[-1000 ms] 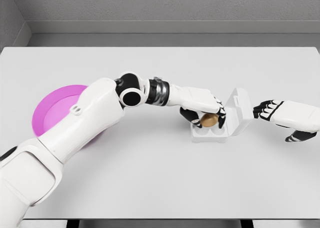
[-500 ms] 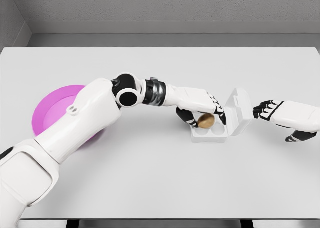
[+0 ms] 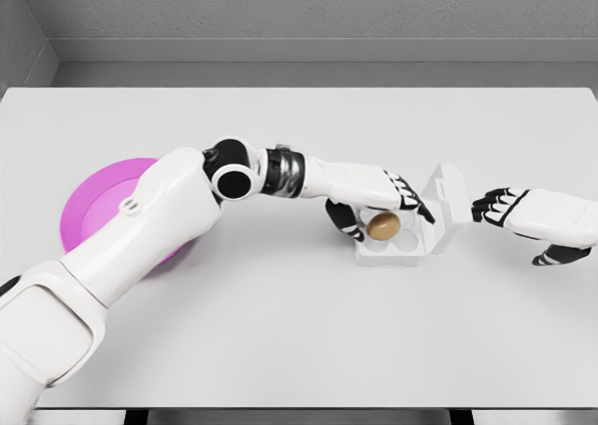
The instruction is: Pack egg into the box and close the box lid
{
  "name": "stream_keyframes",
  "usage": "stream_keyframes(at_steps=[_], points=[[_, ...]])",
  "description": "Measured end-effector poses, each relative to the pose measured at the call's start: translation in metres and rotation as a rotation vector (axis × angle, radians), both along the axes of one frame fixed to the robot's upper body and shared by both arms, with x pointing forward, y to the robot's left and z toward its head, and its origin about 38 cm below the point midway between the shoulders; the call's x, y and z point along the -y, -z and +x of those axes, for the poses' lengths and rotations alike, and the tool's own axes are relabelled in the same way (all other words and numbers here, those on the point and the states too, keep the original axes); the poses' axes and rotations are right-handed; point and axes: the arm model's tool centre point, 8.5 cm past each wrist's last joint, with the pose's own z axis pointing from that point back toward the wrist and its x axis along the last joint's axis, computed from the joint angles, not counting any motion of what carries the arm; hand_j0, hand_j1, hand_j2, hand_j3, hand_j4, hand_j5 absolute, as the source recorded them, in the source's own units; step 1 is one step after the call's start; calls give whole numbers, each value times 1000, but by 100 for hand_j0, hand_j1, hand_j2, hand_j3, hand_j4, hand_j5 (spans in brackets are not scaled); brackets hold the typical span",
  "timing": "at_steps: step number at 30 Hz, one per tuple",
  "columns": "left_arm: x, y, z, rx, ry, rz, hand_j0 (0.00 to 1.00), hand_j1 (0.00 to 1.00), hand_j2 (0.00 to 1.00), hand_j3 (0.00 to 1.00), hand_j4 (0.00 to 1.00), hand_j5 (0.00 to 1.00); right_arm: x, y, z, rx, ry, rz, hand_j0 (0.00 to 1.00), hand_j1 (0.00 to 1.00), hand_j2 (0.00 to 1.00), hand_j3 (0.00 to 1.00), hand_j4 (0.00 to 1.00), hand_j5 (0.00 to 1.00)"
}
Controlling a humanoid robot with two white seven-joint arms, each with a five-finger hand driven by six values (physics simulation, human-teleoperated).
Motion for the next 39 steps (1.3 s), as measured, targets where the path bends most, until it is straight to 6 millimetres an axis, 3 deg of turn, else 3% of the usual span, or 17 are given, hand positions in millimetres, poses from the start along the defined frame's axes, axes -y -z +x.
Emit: stream_keyframes(at_steps=[11, 15, 18, 21, 22, 25, 29, 39], points=[[-20, 3, 3, -51, -32, -33, 100, 100, 100, 100, 100, 100, -1, -2, 0, 6, -4, 1, 100, 100, 100, 100, 100, 100], [-47, 0, 11, -77, -75, -53, 100, 100, 100, 100, 100, 100, -2, -3, -1, 9, -7, 1, 100, 100, 100, 100, 100, 100], [-91, -5, 23, -115, -156, -93, 100, 100, 100, 100, 100, 100, -5, -4, -1, 13, -16, 1, 100, 100, 100, 100, 100, 100], [-180, -19, 41, -106, -329, -110, 100, 100, 100, 100, 100, 100, -8, -2, -4, 8, -25, 3, 100, 100, 100, 100, 100, 100], [-201, -23, 44, -100, -370, -109, 100, 100, 100, 100, 100, 100, -8, -3, -5, 8, -28, 3, 100, 100, 100, 100, 100, 100], [-238, -33, 48, -83, -442, -110, 100, 100, 100, 100, 100, 100, -9, -7, -4, 21, -31, 4, 100, 100, 100, 100, 100, 100], [-255, -39, 50, -72, -474, -116, 100, 100, 100, 100, 100, 100, -12, -15, -5, 46, -41, 6, 100, 100, 100, 100, 100, 100], [-273, -41, 50, -72, -520, -136, 100, 100, 100, 100, 100, 100, -19, -22, -6, 64, -64, 6, 100, 100, 100, 100, 100, 100]])
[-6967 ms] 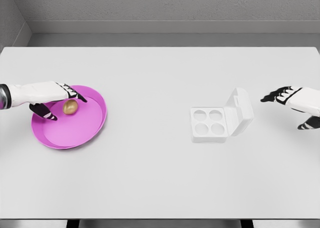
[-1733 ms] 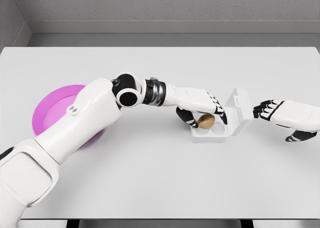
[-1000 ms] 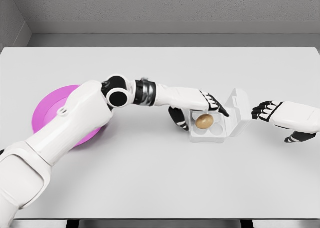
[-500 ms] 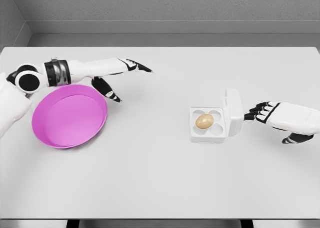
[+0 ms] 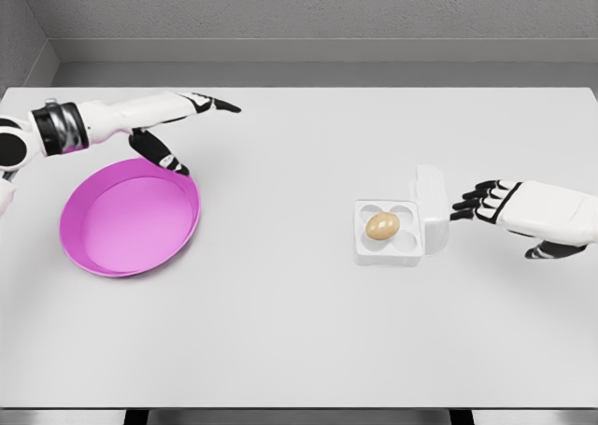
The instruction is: Pack egg into the box and close the box lid
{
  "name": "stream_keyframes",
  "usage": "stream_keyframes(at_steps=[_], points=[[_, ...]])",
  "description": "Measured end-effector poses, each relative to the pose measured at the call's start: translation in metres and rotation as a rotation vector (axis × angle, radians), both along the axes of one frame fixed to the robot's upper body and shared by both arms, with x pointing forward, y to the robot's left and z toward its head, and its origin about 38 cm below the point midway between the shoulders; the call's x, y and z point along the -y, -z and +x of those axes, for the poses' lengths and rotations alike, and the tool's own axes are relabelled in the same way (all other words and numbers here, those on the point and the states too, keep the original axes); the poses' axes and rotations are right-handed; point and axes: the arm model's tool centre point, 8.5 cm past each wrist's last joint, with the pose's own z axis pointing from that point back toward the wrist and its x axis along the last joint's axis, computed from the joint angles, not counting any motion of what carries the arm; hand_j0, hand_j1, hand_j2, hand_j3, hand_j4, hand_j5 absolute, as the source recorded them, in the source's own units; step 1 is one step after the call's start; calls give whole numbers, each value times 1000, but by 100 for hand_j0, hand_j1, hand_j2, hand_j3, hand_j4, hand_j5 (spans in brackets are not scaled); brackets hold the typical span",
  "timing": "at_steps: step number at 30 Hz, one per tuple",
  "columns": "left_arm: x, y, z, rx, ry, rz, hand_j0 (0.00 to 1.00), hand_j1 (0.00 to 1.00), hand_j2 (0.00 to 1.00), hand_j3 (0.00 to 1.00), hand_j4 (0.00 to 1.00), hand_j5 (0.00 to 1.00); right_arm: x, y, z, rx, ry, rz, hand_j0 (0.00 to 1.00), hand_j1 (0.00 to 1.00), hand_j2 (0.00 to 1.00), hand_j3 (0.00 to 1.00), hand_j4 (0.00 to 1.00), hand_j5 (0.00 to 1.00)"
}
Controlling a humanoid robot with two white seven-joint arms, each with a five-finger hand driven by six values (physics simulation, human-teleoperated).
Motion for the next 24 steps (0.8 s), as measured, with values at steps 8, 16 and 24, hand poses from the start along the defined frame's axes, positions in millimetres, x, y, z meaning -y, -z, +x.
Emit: stream_keyframes(at_steps=[8, 16, 24], points=[[-4, -2, 1, 4, -10, -4, 100, 100, 100, 100, 100, 100, -11, -5, 6, 14, -31, -1, 100, 100, 100, 100, 100, 100], [-8, 1, -1, -1, -22, -14, 100, 100, 100, 100, 100, 100, -20, 2, 6, -7, -61, -6, 100, 100, 100, 100, 100, 100], [-11, 5, -2, -8, -31, -20, 100, 100, 100, 100, 100, 100, 15, -31, 22, 80, 50, 24, 100, 100, 100, 100, 100, 100]])
